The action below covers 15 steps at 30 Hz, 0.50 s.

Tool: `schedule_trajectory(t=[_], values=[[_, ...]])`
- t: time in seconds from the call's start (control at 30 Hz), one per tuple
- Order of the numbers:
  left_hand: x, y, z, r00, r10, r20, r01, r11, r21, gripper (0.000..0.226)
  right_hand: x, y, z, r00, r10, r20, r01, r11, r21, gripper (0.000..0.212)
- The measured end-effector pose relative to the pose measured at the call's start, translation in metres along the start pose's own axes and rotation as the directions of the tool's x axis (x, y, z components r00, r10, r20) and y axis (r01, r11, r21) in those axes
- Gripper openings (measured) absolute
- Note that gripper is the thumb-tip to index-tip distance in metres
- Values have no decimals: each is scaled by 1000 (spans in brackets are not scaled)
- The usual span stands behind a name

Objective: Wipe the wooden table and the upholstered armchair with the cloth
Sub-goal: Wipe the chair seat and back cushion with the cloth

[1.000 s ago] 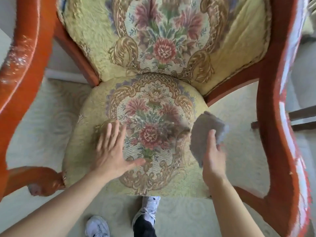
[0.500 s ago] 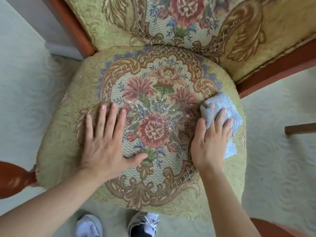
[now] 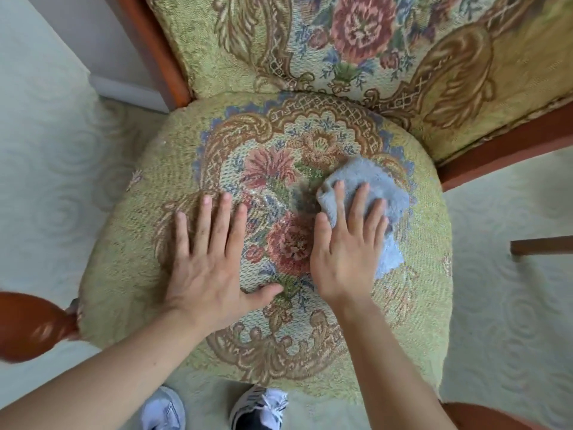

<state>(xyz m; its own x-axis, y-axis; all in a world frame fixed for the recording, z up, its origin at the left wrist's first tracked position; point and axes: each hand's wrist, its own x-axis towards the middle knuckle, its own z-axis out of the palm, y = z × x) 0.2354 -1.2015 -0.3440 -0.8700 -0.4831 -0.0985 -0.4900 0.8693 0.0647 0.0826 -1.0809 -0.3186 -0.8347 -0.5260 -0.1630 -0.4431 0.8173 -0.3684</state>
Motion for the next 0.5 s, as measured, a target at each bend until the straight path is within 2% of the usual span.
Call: schedule_trajectory(t=[0.27, 0.4, 0.5], values=[[-4, -3, 3, 999, -24, -41, 21, 996, -84, 128, 37, -59, 16, 965, -246, 93, 246, 969, 6, 58], [-14, -7, 3, 999, -31, -34, 27, 994, -101, 129, 55, -72, 16, 911, -378, 166, 386, 922, -19, 53], [-23, -13, 2, 998, -60, -20, 58, 993, -106, 132, 37, -54, 8, 827, -511, 233, 532, 846, -32, 55]])
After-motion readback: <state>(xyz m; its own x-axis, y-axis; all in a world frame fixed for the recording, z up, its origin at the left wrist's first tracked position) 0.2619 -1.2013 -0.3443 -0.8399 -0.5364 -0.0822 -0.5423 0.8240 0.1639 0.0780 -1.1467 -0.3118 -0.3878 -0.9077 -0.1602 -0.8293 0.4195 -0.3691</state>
